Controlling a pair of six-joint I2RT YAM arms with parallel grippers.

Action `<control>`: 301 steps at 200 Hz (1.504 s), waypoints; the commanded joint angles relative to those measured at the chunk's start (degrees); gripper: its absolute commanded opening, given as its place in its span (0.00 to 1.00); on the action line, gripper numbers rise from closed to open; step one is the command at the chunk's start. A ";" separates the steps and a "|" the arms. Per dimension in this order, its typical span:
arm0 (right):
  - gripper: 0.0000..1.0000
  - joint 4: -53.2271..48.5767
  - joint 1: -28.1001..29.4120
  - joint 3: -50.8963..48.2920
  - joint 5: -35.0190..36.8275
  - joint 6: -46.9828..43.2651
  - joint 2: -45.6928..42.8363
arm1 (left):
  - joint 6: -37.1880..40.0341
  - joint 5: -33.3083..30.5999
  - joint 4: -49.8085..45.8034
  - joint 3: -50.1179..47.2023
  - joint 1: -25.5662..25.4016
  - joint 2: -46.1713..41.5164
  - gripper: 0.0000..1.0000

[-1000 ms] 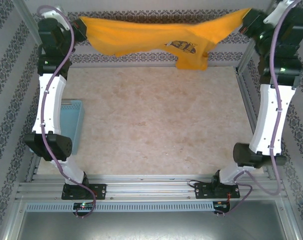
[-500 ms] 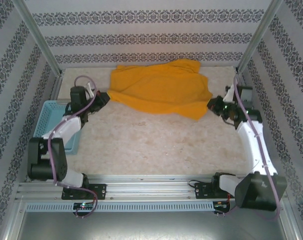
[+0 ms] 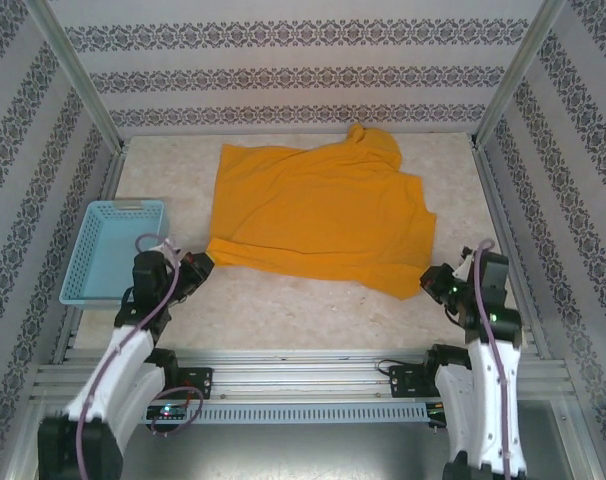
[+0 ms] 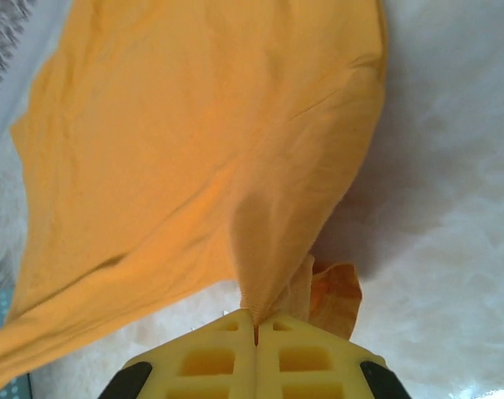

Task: Fold the inside-out t-shirt

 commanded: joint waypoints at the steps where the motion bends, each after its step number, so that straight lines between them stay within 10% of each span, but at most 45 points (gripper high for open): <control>1: 0.00 -9.13 -0.78 1.47 7.73 3.10 -5.39 | -1.89 -6.99 -15.37 1.20 -0.56 -12.02 0.00; 92: 0.00 -15.78 -0.81 9.21 12.33 3.10 -11.89 | -4.68 -10.13 -25.25 0.47 -0.59 -29.93 0.00; 193: 0.00 12.80 1.64 15.72 6.36 1.72 23.67 | 2.67 -14.21 5.40 8.48 -0.66 16.92 0.00; 301: 0.00 18.67 9.23 31.21 12.15 -2.26 55.60 | 5.58 -21.92 11.88 13.19 -0.66 32.02 0.00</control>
